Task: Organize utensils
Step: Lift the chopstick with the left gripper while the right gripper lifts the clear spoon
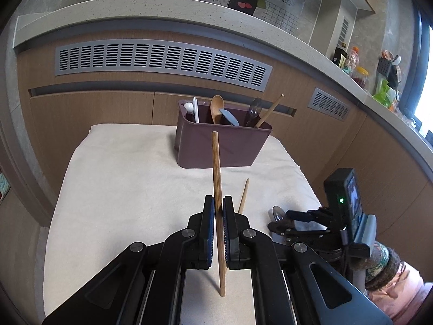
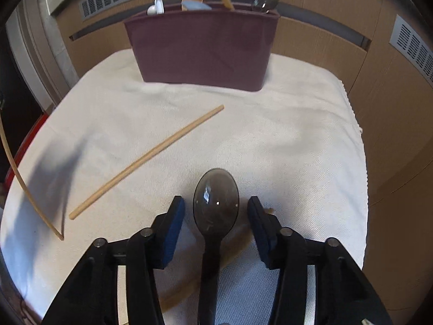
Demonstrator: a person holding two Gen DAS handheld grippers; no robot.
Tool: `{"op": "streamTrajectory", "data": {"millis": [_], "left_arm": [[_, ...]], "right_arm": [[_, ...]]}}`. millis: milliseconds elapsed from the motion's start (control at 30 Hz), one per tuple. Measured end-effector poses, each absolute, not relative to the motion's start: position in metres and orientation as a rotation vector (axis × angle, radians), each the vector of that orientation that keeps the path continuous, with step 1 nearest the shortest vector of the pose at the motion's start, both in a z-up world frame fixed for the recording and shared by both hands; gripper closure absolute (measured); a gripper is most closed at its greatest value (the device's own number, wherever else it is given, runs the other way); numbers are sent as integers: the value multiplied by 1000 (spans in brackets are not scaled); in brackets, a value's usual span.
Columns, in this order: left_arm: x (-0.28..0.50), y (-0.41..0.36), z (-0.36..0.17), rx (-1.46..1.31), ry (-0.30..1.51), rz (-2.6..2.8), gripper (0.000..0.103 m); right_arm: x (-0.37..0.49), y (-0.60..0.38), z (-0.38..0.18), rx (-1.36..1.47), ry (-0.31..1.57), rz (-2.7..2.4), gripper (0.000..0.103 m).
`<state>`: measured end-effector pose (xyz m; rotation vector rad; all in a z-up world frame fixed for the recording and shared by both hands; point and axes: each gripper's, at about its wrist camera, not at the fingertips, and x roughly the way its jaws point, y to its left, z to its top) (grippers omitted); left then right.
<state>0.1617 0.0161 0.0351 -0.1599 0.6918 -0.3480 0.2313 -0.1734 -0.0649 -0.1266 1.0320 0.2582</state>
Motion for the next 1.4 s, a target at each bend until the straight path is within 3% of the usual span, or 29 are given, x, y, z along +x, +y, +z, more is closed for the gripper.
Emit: {"op": "streamTrajectory", "data": {"millis": [633, 867, 1100, 1300, 1400], "left_arm": [[160, -2, 57, -126, 638, -375, 97], [208, -3, 16, -125, 880, -340, 95], [289, -29, -47, -4, 1238, -261, 89], [314, -56, -64, 133, 1280, -213, 84], [313, -65, -64, 149, 1238, -228, 89]], "right_arm": [[184, -192, 51, -5, 710, 257, 73], [187, -194, 43, -9, 749, 247, 73], [190, -199, 29, 0, 784, 237, 73], [188, -201, 25, 13, 781, 248, 73], [190, -203, 24, 26, 780, 246, 73]]}}
